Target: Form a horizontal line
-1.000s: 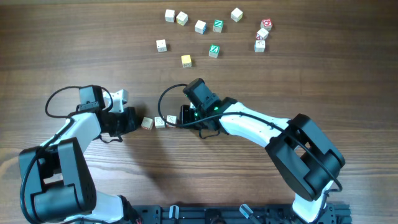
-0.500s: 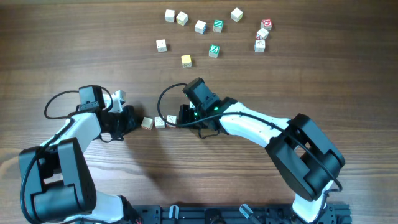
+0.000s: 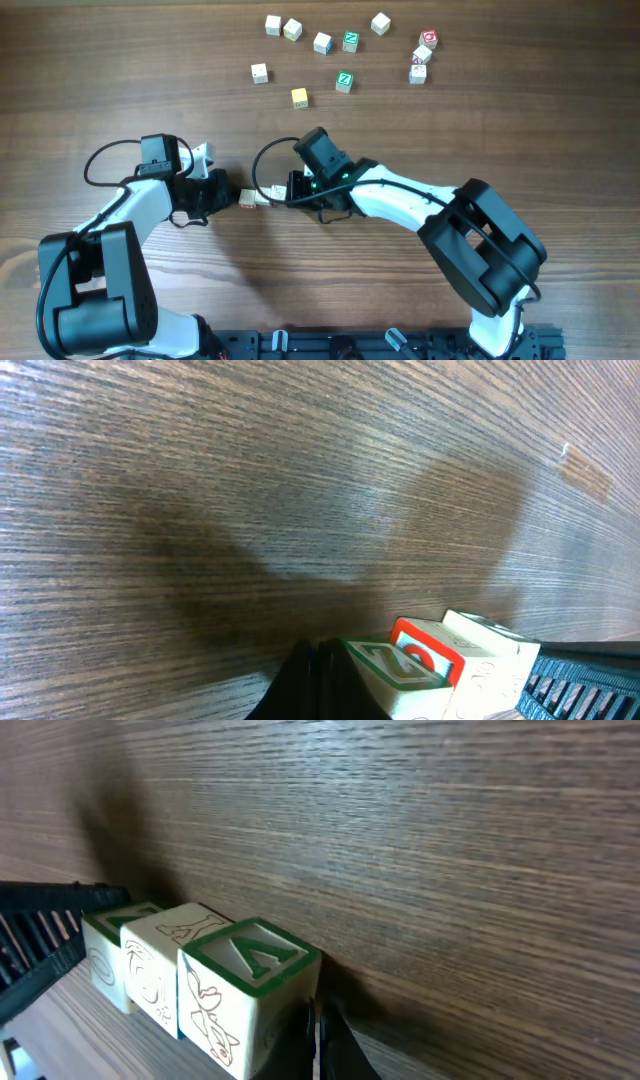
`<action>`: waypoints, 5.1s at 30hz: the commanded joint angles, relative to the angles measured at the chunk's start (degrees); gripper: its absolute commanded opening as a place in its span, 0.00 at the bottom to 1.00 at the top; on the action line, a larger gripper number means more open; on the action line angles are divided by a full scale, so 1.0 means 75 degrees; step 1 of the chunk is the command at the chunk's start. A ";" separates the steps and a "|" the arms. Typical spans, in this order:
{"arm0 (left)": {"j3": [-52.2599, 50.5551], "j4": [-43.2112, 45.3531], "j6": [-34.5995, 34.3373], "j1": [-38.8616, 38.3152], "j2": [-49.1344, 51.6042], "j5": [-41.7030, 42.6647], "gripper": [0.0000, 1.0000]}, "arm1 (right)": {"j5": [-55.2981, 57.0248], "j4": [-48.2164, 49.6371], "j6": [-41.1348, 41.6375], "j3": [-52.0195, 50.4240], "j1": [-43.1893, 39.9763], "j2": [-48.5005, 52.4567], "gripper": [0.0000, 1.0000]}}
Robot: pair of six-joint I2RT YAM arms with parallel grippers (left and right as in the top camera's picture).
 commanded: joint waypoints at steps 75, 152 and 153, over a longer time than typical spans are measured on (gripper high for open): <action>-0.0079 0.0134 -0.0047 -0.0052 0.0102 -0.0341 0.04 | -0.0466 0.0446 -0.0726 -0.0020 -0.0300 0.0131 0.05; -0.0067 0.1157 -0.0047 -0.0044 0.0096 -0.2623 0.04 | 0.0621 -0.1644 -0.1600 0.1714 -0.0979 0.0119 0.05; -0.0052 0.1125 -0.0047 -0.0044 0.0079 -0.2731 0.04 | 0.0632 -0.1868 -0.1597 0.1920 -0.0979 0.0119 0.05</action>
